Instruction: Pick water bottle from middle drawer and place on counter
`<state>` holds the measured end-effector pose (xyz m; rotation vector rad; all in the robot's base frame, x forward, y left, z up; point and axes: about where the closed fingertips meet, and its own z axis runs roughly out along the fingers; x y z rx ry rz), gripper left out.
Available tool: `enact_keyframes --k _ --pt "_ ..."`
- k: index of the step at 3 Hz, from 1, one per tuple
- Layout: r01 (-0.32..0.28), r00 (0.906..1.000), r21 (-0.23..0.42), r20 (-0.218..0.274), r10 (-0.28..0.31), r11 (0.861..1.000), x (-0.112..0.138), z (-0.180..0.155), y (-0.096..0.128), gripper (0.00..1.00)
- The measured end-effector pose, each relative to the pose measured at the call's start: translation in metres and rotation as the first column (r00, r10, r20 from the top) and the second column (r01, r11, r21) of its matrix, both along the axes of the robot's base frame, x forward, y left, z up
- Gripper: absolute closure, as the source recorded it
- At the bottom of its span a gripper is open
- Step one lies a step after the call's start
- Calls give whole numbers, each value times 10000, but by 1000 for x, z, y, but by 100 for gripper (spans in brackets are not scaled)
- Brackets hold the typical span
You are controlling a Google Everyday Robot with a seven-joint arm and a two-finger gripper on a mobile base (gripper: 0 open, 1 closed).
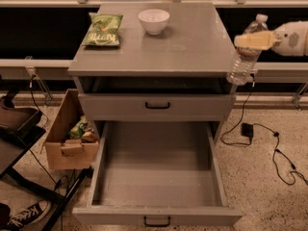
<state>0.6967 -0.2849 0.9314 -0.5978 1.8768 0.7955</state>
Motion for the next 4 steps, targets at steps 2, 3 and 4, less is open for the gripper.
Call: enact_keyframes --k 2,3,4 --pt "1283 9853 602 1057 -1342 9899 72 63 6 100" --pt "1457 9780 320 1464 -1489 9888 101 57 22 100" --pt "1502 9713 -408 1926 -1397 9878 125 45 40 100"
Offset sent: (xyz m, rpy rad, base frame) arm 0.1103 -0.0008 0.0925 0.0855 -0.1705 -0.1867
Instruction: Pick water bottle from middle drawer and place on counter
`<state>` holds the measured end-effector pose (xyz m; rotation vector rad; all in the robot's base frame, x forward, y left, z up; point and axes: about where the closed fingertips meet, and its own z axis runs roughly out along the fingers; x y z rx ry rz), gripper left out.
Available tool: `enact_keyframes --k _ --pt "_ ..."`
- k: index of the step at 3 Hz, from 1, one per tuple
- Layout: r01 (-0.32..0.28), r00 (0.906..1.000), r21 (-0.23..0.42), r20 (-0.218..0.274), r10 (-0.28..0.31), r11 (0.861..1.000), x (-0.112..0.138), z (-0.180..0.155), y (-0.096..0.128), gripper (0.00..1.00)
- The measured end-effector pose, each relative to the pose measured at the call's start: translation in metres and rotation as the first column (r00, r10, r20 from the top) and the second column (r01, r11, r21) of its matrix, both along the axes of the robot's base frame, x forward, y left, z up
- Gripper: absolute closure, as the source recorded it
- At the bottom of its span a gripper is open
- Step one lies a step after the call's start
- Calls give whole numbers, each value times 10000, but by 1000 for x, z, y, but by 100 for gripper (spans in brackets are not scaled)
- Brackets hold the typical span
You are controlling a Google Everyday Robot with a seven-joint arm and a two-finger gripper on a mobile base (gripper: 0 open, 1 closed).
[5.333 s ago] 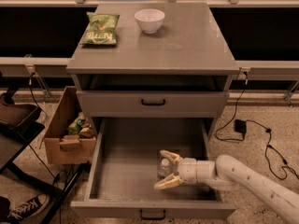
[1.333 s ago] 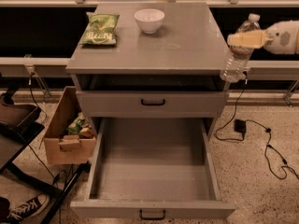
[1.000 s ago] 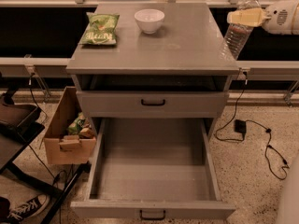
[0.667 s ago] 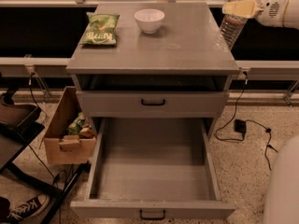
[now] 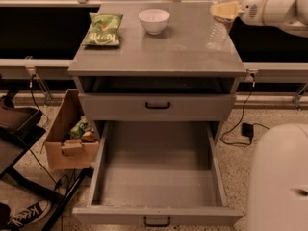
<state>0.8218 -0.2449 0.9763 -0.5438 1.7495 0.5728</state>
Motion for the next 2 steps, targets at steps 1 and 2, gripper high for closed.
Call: enact_keyframes --k 1,2 --pt "-96 9998 -912 181 113 9958 18 -20 18 100" --pt "-324 9992 -1455 168 352 9888 30 -42 34 100"
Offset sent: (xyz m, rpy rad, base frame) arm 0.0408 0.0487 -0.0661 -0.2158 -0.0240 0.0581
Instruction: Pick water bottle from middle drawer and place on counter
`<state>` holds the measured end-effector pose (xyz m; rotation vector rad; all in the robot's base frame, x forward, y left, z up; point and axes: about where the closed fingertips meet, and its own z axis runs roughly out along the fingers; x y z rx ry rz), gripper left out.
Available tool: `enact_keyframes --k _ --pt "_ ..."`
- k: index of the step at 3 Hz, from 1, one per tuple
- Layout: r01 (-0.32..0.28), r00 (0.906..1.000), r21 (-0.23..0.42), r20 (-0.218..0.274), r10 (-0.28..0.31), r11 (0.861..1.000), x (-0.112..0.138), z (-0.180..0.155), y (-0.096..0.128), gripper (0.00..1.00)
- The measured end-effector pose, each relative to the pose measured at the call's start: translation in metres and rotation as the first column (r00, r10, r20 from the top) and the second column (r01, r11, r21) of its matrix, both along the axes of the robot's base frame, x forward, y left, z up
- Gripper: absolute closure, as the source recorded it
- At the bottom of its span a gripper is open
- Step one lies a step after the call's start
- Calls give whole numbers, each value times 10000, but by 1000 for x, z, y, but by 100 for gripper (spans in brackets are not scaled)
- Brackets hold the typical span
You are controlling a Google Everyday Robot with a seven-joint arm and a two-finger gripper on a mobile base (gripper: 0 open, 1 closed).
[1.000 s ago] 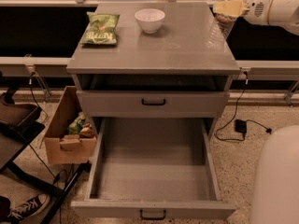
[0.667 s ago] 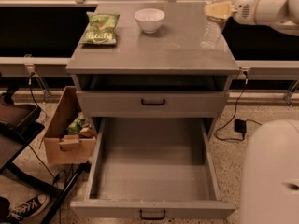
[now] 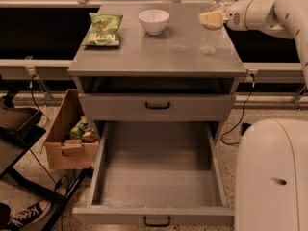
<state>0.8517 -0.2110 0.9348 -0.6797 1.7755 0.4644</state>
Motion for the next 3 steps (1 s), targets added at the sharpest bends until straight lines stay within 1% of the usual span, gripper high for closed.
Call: enact_keyframes --k 2,3 --pt "-10 10000 -13 3 10 10000 0 6 1 49" --pt "-10 10000 -13 3 10 10000 0 6 1 27"
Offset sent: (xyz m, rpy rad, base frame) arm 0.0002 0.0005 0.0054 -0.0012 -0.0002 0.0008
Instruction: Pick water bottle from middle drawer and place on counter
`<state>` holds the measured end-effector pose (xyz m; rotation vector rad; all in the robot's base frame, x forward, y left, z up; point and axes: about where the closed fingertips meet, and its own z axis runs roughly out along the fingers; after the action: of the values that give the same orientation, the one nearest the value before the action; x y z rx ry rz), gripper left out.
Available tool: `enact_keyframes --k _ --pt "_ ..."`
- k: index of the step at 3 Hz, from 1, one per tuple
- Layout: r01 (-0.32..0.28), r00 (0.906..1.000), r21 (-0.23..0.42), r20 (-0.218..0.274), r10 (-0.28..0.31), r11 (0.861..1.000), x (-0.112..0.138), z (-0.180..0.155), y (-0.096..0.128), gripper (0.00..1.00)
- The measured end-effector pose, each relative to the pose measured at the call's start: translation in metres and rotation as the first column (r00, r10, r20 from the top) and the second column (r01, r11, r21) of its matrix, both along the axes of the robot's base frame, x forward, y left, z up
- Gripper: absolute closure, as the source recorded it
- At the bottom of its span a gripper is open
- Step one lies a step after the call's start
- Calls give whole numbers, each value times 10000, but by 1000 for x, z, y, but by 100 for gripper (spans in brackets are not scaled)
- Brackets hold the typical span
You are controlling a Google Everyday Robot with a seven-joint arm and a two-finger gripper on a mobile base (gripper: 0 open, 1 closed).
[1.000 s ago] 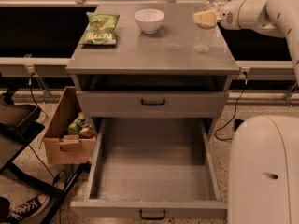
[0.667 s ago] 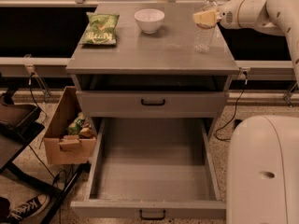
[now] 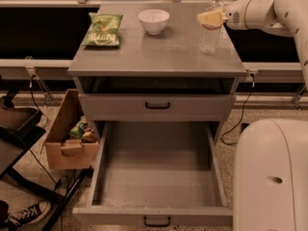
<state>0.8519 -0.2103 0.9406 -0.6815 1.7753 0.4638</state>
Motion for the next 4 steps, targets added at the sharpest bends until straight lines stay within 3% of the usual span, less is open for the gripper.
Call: enact_keyframes --k 1,3,4 --pt "0 10000 0 0 0 10000 0 0 0 4" --pt "-2 10000 0 -1 2 10000 0 0 0 0" --pt "510 9985 -222 220 -505 9985 -9 25 -17 0"
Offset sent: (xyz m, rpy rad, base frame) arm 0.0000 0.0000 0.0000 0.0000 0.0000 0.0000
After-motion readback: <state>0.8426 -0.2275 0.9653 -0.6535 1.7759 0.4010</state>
